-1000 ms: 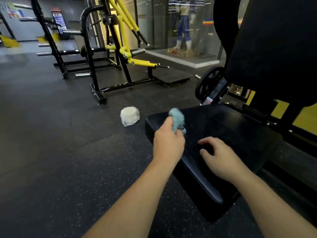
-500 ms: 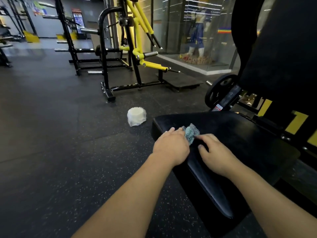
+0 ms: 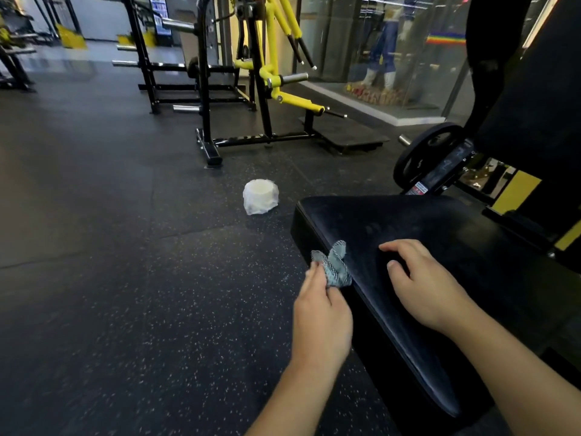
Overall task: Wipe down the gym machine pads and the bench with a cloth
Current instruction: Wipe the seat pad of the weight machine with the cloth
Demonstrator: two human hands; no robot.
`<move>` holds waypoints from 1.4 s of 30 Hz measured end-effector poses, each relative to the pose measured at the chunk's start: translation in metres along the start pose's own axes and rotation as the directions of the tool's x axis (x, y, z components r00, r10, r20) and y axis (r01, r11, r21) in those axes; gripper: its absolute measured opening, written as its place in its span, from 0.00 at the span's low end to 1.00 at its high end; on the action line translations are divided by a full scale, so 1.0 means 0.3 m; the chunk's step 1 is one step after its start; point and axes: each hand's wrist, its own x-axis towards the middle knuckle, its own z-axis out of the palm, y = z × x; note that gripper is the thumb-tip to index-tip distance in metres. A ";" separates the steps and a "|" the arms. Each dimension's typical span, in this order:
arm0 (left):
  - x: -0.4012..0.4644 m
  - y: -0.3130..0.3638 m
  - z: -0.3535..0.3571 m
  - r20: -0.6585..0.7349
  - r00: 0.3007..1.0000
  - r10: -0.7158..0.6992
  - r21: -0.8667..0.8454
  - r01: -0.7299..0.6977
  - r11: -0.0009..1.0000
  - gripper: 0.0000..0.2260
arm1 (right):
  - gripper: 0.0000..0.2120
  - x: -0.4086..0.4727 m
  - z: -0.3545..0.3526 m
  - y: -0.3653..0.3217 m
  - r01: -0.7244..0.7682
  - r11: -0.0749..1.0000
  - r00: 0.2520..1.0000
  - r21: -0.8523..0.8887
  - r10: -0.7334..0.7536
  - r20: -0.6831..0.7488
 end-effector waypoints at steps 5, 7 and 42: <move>-0.010 0.074 0.045 0.174 0.979 -0.105 -0.287 0.153 0.946 0.24 | 0.16 0.000 0.007 -0.007 -0.011 1.000 1.000 -0.014 0.011 -0.006; 0.041 0.072 0.064 0.166 0.984 -0.070 -0.287 0.116 0.951 0.22 | 0.16 0.004 0.009 -0.011 -0.014 0.999 1.000 -0.031 0.014 -0.014; 0.433 0.070 0.021 0.028 0.984 -0.178 -0.207 0.179 0.962 0.25 | 0.19 -0.005 -0.003 -0.046 -0.003 0.998 0.997 -0.058 0.007 0.076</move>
